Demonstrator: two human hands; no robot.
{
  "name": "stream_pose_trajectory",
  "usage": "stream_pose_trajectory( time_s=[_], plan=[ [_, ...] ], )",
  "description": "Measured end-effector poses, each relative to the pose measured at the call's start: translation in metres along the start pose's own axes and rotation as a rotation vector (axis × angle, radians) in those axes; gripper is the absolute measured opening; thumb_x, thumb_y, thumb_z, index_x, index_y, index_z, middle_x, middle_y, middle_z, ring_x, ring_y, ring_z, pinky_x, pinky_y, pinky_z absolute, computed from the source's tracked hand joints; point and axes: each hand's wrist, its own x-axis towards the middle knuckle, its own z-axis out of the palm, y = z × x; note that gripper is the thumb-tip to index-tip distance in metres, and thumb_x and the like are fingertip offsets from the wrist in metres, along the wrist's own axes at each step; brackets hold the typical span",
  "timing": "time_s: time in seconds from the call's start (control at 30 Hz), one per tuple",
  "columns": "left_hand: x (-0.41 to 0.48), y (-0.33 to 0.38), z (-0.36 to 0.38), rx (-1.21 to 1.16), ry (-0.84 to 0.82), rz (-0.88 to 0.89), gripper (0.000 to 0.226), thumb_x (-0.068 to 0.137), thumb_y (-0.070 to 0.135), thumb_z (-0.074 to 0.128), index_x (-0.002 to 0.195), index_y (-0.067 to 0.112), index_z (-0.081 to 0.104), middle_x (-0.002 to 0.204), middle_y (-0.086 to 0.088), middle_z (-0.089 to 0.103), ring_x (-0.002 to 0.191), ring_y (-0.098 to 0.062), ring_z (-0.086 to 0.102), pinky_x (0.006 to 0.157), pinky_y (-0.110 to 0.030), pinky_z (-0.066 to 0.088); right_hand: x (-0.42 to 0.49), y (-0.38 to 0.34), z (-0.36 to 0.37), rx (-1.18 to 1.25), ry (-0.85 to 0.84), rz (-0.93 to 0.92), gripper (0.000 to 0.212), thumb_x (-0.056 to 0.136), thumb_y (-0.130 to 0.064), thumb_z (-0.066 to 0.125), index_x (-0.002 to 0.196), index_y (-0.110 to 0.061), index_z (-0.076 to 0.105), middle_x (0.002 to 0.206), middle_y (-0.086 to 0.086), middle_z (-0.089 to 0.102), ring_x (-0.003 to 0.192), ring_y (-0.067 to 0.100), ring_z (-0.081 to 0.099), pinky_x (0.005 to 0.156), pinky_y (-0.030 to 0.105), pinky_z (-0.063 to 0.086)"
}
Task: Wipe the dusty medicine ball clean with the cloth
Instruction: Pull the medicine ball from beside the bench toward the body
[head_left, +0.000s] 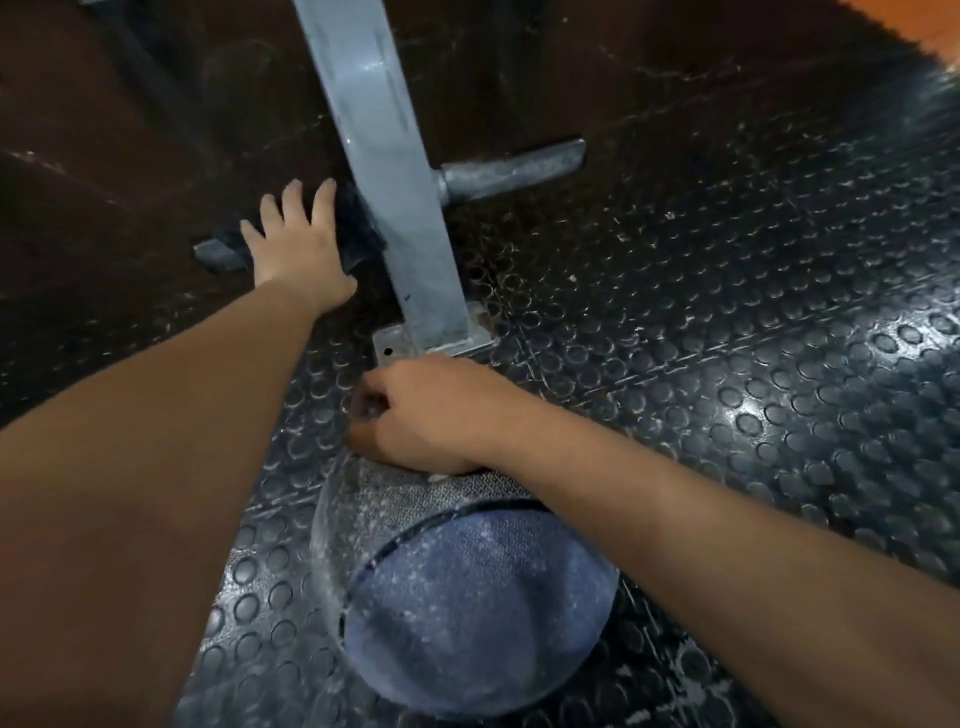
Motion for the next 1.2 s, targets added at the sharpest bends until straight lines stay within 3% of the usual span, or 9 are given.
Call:
stream_pose_trajectory(
  time_s=[0.13, 0.33, 0.53, 0.63, 0.73, 0.9, 1.0, 1.1, 1.2],
  plan=[
    [0.006, -0.006, 0.009, 0.050, 0.137, 0.033, 0.089, 0.083, 0.012, 0.070, 0.154, 0.018, 0.017, 0.153, -0.019, 0.026, 0.136, -0.045, 0.027, 0.109, -0.061, 0.024, 0.007, 0.004, -0.002, 0.066, 0.035, -0.003, 0.026, 0.091, -0.046, 0.051, 0.101, -0.024, 0.061, 0.093, -0.005, 0.060, 0.081, 0.014, 0.053, 0.061, 0.028, 0.041],
    [0.000, -0.020, -0.019, -0.088, 0.144, 0.104, 0.066, 0.088, -0.007, 0.045, 0.149, 0.017, 0.036, 0.143, -0.020, 0.043, 0.125, -0.046, 0.043, 0.099, -0.058, 0.041, 0.008, 0.013, -0.006, 0.143, 0.060, 0.049, 0.027, 0.089, -0.045, 0.054, 0.105, -0.025, 0.065, 0.099, -0.006, 0.064, 0.085, 0.012, 0.057, 0.075, 0.028, 0.050],
    [-0.056, -0.013, -0.052, -0.370, 0.229, -0.003, 0.047, 0.087, 0.002, 0.045, 0.131, 0.016, 0.051, 0.125, -0.019, 0.055, 0.114, -0.041, 0.054, 0.093, -0.048, 0.044, 0.002, 0.017, -0.011, 0.227, 0.066, 0.063, 0.025, 0.092, -0.035, 0.054, 0.105, -0.021, 0.069, 0.101, 0.000, 0.067, 0.085, 0.016, 0.060, 0.077, 0.030, 0.048],
    [-0.083, -0.007, -0.062, -0.475, 0.192, -0.042, 0.041, 0.088, 0.004, 0.045, 0.127, 0.014, 0.051, 0.123, -0.017, 0.059, 0.111, -0.036, 0.056, 0.088, -0.042, 0.044, 0.000, 0.022, -0.010, 0.213, 0.096, 0.060, 0.027, 0.091, -0.030, 0.054, 0.104, -0.013, 0.070, 0.096, 0.010, 0.069, 0.072, 0.021, 0.060, 0.065, 0.031, 0.048],
    [-0.109, -0.008, -0.072, -0.487, 0.149, -0.047, 0.040, 0.090, 0.008, 0.044, 0.130, 0.013, 0.048, 0.119, -0.016, 0.061, 0.107, -0.035, 0.058, 0.081, -0.040, 0.043, -0.008, 0.021, -0.007, 0.181, 0.104, 0.048, 0.030, 0.091, -0.025, 0.051, 0.105, -0.002, 0.065, 0.092, 0.014, 0.068, 0.063, 0.014, 0.049, 0.057, 0.025, 0.037],
    [-0.143, -0.009, -0.087, -0.481, 0.076, -0.071, 0.033, 0.092, 0.011, 0.042, 0.125, 0.014, 0.049, 0.095, -0.009, 0.056, 0.085, -0.031, 0.054, 0.068, -0.035, 0.037, -0.024, 0.007, -0.003, 0.030, 0.136, 0.061, 0.023, 0.089, -0.032, 0.054, 0.099, -0.018, 0.070, 0.098, 0.003, 0.069, 0.083, 0.016, 0.060, 0.074, 0.027, 0.049],
    [-0.157, -0.012, -0.096, -0.498, 0.054, -0.065, 0.035, 0.092, 0.010, 0.043, 0.127, 0.013, 0.048, 0.097, -0.011, 0.058, 0.082, -0.030, 0.053, 0.066, -0.034, 0.036, -0.037, -0.011, 0.001, -0.203, 0.116, 0.095, 0.026, 0.090, -0.042, 0.050, 0.099, -0.024, 0.065, 0.091, -0.002, 0.062, 0.094, 0.024, 0.059, 0.076, 0.030, 0.049],
    [-0.163, -0.019, -0.105, -0.538, 0.034, -0.058, 0.037, 0.092, 0.011, 0.043, 0.128, 0.015, 0.049, 0.098, -0.010, 0.059, 0.082, -0.029, 0.053, 0.067, -0.033, 0.036, -0.046, -0.024, 0.012, -0.363, 0.018, 0.194, 0.063, 0.085, -0.066, 0.044, 0.135, -0.027, 0.047, 0.135, 0.008, 0.046, 0.126, 0.034, 0.043, 0.099, 0.047, 0.041],
    [-0.167, -0.026, -0.110, -0.584, 0.026, -0.046, 0.033, 0.092, 0.012, 0.042, 0.123, 0.016, 0.051, 0.099, -0.008, 0.059, 0.086, -0.030, 0.056, 0.069, -0.034, 0.038, -0.051, -0.031, 0.021, -0.345, 0.045, 0.250, 0.071, 0.082, -0.072, 0.044, 0.143, -0.035, 0.036, 0.149, 0.004, 0.030, 0.137, 0.033, 0.026, 0.107, 0.059, 0.025]
  ],
)
